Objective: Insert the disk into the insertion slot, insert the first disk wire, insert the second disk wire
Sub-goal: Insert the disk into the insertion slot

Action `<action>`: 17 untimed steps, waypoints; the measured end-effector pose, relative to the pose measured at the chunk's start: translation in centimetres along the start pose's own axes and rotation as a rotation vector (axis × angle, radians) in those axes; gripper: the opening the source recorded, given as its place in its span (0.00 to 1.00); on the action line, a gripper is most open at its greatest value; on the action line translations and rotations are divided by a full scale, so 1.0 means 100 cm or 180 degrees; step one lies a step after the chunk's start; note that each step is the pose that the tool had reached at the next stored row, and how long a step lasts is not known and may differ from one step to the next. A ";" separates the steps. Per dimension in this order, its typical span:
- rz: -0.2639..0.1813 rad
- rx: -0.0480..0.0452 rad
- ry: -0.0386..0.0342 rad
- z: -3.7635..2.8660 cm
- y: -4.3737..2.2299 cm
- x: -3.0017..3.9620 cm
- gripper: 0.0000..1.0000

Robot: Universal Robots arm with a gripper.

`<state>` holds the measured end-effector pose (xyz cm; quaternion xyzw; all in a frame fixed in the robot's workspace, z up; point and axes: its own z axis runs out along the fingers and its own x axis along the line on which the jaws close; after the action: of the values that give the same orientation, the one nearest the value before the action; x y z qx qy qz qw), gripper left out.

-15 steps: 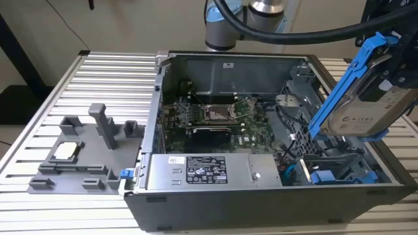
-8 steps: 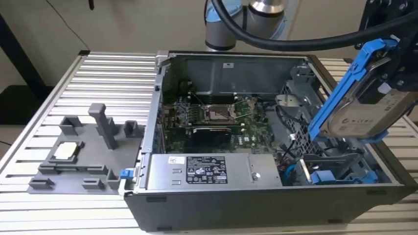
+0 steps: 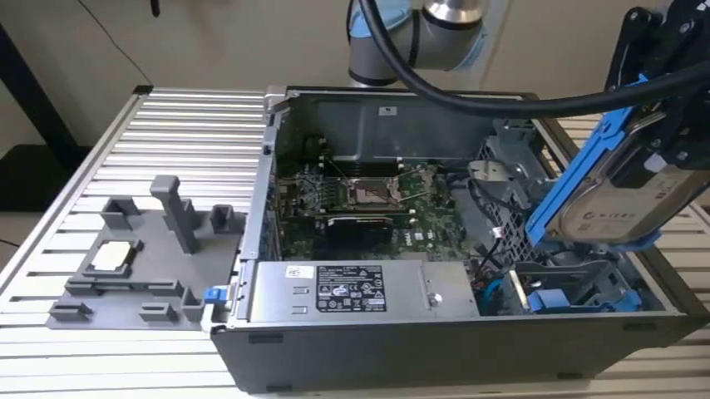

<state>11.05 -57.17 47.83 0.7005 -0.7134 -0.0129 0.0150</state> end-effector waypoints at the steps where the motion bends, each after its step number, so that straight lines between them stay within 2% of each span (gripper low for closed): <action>1: 0.0000 0.0000 0.0000 0.0011 -0.0009 0.0002 0.33; 5: 0.0000 0.0000 0.0001 0.0063 -0.0038 0.0005 0.33; 17: -0.0015 0.0003 0.0001 0.0239 -0.0067 0.0006 0.33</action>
<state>11.61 -57.25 45.41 0.7022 -0.7118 -0.0124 0.0146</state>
